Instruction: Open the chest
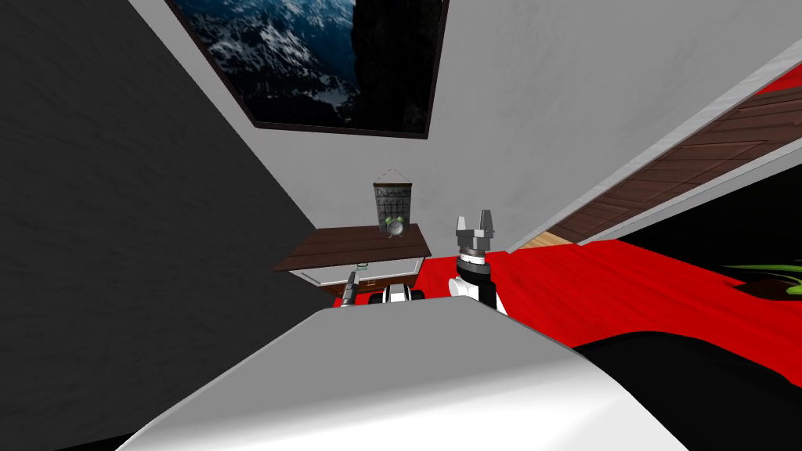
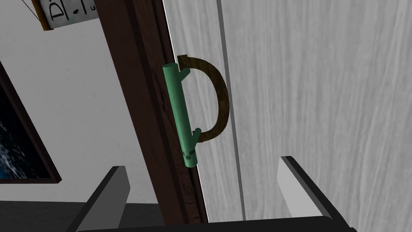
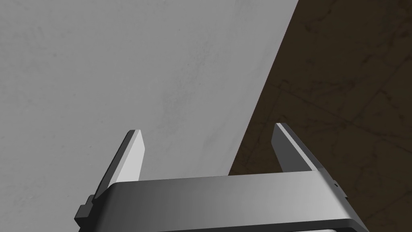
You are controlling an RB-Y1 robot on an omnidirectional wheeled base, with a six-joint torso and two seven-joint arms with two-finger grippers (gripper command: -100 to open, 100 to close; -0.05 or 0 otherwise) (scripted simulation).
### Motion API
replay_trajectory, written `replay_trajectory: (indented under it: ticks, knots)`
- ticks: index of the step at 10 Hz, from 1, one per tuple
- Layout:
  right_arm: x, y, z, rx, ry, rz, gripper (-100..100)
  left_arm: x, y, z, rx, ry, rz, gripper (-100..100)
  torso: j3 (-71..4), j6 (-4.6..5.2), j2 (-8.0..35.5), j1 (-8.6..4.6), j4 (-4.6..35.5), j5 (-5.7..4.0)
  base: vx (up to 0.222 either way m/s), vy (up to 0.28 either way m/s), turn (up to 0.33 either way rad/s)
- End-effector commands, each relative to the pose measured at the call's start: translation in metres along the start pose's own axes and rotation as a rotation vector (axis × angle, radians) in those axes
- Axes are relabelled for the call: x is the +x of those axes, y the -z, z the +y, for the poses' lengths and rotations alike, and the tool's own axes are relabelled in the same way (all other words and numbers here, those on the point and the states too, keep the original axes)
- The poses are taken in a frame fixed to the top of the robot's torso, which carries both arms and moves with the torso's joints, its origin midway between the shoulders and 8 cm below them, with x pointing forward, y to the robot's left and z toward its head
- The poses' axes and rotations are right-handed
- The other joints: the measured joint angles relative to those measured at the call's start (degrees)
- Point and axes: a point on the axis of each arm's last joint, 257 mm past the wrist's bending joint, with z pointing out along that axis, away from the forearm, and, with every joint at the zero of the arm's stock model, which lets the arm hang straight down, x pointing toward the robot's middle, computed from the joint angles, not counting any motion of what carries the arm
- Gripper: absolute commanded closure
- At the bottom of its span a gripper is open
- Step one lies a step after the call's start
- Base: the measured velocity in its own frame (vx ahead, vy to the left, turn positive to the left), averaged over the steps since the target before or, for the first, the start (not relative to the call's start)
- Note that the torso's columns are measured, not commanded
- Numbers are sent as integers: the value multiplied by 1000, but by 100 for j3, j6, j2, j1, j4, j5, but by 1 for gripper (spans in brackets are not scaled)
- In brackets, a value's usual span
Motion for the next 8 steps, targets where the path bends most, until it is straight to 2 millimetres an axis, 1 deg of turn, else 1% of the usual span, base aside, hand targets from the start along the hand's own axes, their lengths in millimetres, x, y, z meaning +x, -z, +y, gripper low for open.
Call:
replay_trajectory:
  ticks: [1, 2, 3, 4, 7, 8]
  knots:
    - [0, 0, 0, 0, 0, 0, 0, 19, 5, 4, -7, 43, -19, -100, -2, 1, -2, -3, -1, -1, 17, -24, 7]
    - [0, 0, 0, 0, 0, 0, 0, 15, 4, 5, -8, 33, -13, -100, -2, 1, -3, -4, -1, -1, 8, -12, 1]
    - [0, 0, 0, 0, 0, 0, 0, 14, -10, 5, -6, 34, -12, -100, -1, 0, 0, 0, 0, -2, -10, -10, 15]
    - [0, 0, 0, 0, 0, 0, 0, 14, -14, 5, -6, 34, -12, -100, 1, 1, 3, -1, 1, -1, -23, -12, 9]
    - [0, 0, 0, 0, 0, 0, 0, 11, -38, 4, -6, 34, -9, -100, -1, 0, -2, -6, -1, -2, -26, -13, 10]
    - [0, 0, 0, 0, 0, 0, 0, 11, -32, 4, -4, 34, -9, -100, -3, 0, -5, -5, -1, -2, -11, -6, 1]
